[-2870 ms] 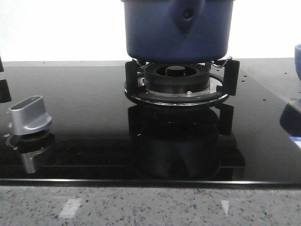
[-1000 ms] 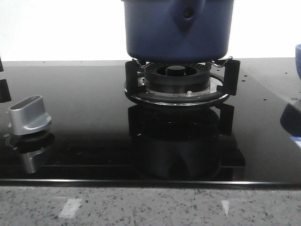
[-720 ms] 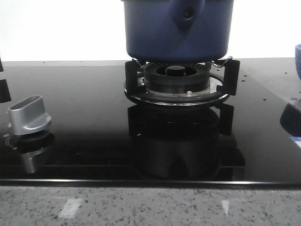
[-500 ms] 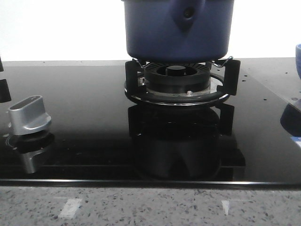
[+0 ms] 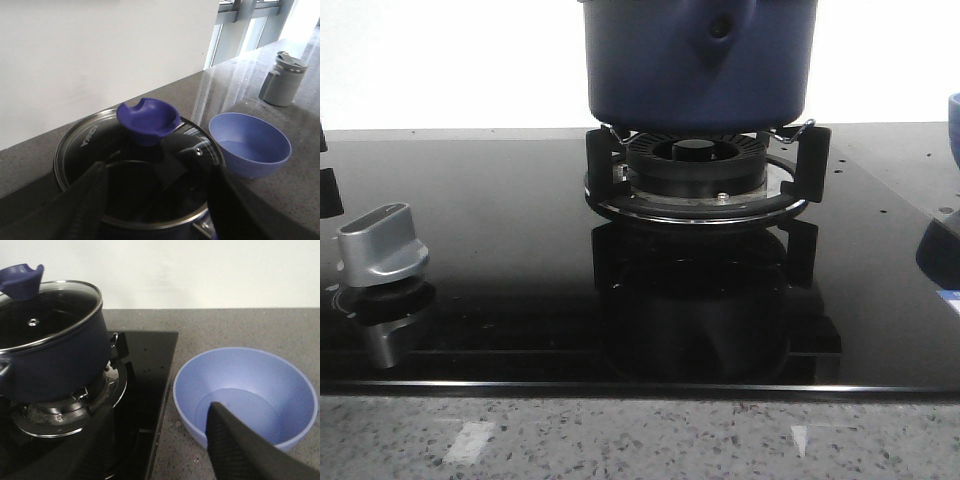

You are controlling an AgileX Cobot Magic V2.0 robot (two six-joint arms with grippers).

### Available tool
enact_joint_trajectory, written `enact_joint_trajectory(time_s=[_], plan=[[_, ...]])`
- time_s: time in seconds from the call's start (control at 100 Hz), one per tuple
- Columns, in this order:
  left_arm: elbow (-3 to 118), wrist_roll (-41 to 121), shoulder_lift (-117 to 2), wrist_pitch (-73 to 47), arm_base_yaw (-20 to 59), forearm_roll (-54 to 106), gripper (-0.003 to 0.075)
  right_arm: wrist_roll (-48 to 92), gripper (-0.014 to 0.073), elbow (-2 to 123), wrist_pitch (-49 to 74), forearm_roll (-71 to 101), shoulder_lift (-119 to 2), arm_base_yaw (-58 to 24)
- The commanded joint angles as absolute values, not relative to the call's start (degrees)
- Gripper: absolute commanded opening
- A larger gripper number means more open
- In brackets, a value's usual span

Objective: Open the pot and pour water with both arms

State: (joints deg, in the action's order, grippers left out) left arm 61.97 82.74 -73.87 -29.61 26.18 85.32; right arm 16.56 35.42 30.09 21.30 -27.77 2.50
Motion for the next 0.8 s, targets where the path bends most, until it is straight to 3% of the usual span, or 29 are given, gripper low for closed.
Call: enact_joint_trajectory(time_s=[0.0, 0.41, 0.79], plan=[[67.2, 83.4, -75.4, -32.9, 26.7, 88.1, 0.0407, 15.3, 0.0372, 37.5, 27.1, 21.6, -30.6, 2.9], [71.5, 86.6, -80.1, -35.3, 26.7, 87.8, 0.0413, 13.8, 0.0372, 44.0, 30.1, 21.5, -44.4, 8.2], [72.0, 93.7, -84.7, -36.3, 26.7, 92.9, 0.0418, 14.1, 0.0372, 44.5, 29.6, 21.1, -46.3, 11.2]])
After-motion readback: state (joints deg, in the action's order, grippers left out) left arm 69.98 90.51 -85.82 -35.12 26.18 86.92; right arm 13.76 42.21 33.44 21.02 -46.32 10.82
